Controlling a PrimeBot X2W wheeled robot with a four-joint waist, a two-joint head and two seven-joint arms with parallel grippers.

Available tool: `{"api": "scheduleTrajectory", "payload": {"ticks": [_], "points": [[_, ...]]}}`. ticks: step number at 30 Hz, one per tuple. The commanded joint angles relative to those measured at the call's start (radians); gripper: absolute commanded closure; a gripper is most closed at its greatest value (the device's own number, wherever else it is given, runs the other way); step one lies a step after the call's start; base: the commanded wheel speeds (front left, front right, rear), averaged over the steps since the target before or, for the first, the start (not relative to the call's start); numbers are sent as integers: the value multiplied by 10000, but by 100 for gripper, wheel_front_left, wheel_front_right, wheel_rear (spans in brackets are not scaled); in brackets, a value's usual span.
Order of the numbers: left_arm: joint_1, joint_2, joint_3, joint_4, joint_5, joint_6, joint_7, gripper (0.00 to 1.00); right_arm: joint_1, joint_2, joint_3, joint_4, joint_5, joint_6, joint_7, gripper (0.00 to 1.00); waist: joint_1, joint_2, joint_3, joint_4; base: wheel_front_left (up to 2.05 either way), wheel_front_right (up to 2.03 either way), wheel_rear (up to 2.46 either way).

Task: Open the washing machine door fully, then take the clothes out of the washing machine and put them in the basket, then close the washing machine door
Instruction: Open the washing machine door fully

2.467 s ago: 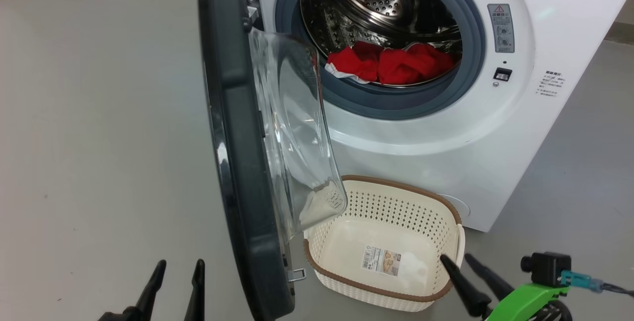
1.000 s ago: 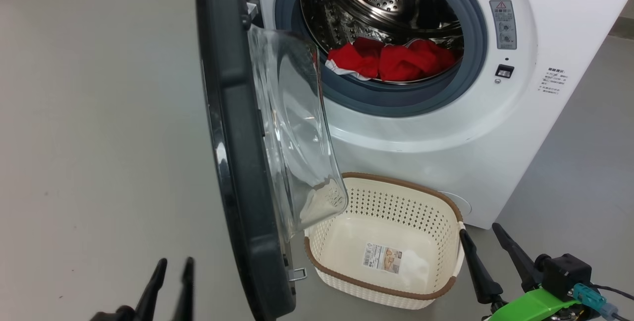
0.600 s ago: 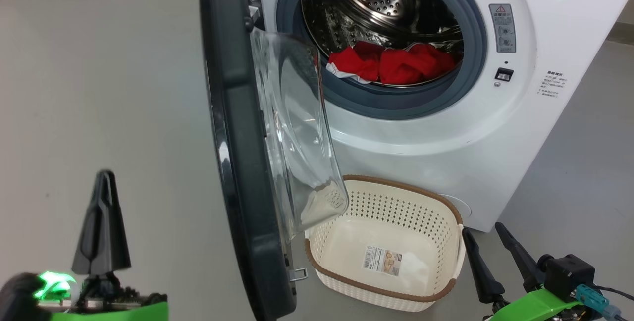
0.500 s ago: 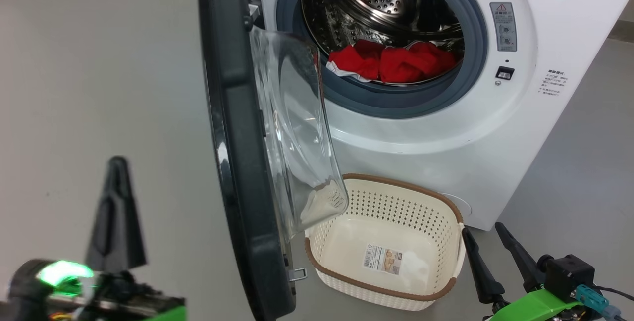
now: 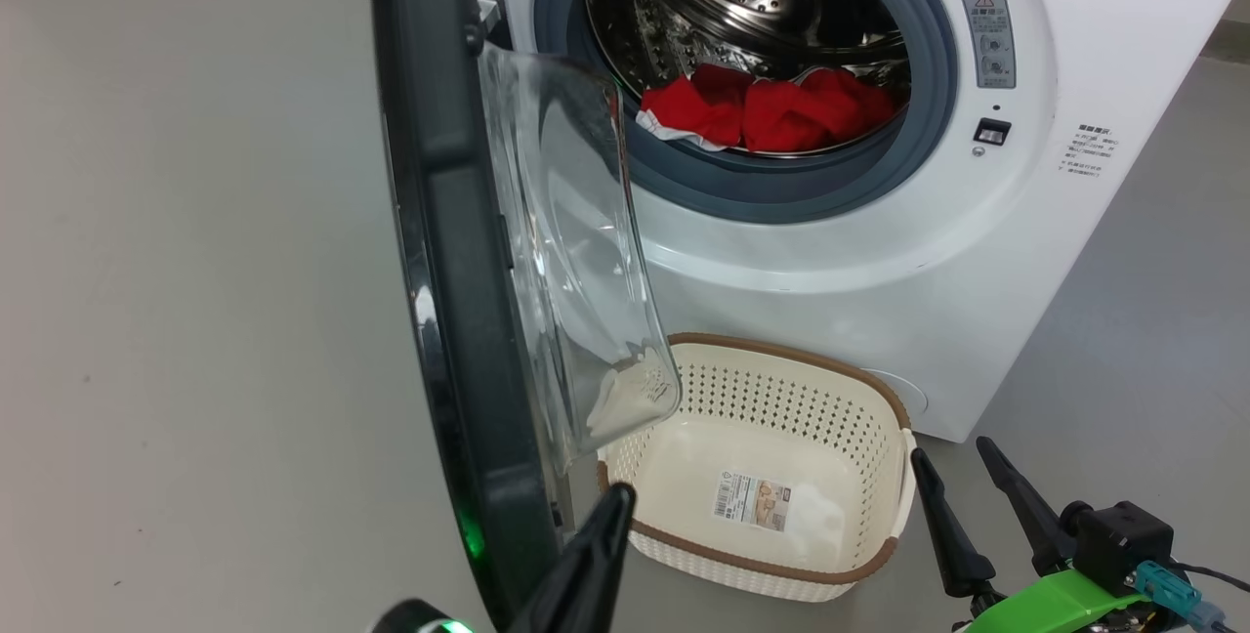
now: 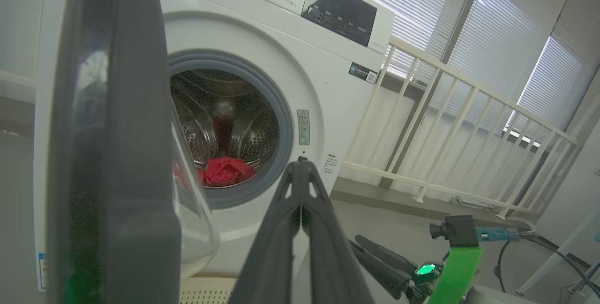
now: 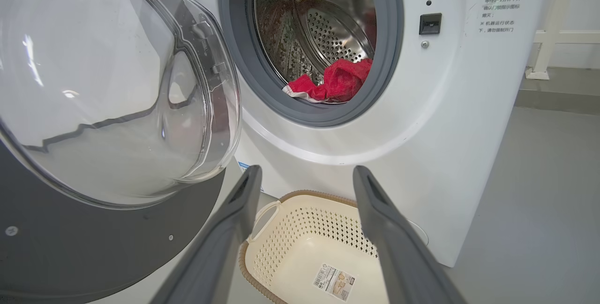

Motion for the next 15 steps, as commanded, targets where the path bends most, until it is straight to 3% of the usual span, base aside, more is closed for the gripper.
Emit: {"api": "scheduleTrajectory", "payload": {"ticks": [1, 15], "points": [[-116, 6, 181, -20, -138, -26, 87, 100, -232, -97, 196, -256, -206, 48, -91, 0, 0, -1, 9, -1, 0, 0, 0], [-452, 6, 225, 1756, -797, 791, 202, 100, -314, -104, 251, -206, -221, 48, -91, 0, 0, -1, 102, 86, 0, 0, 0]]}}
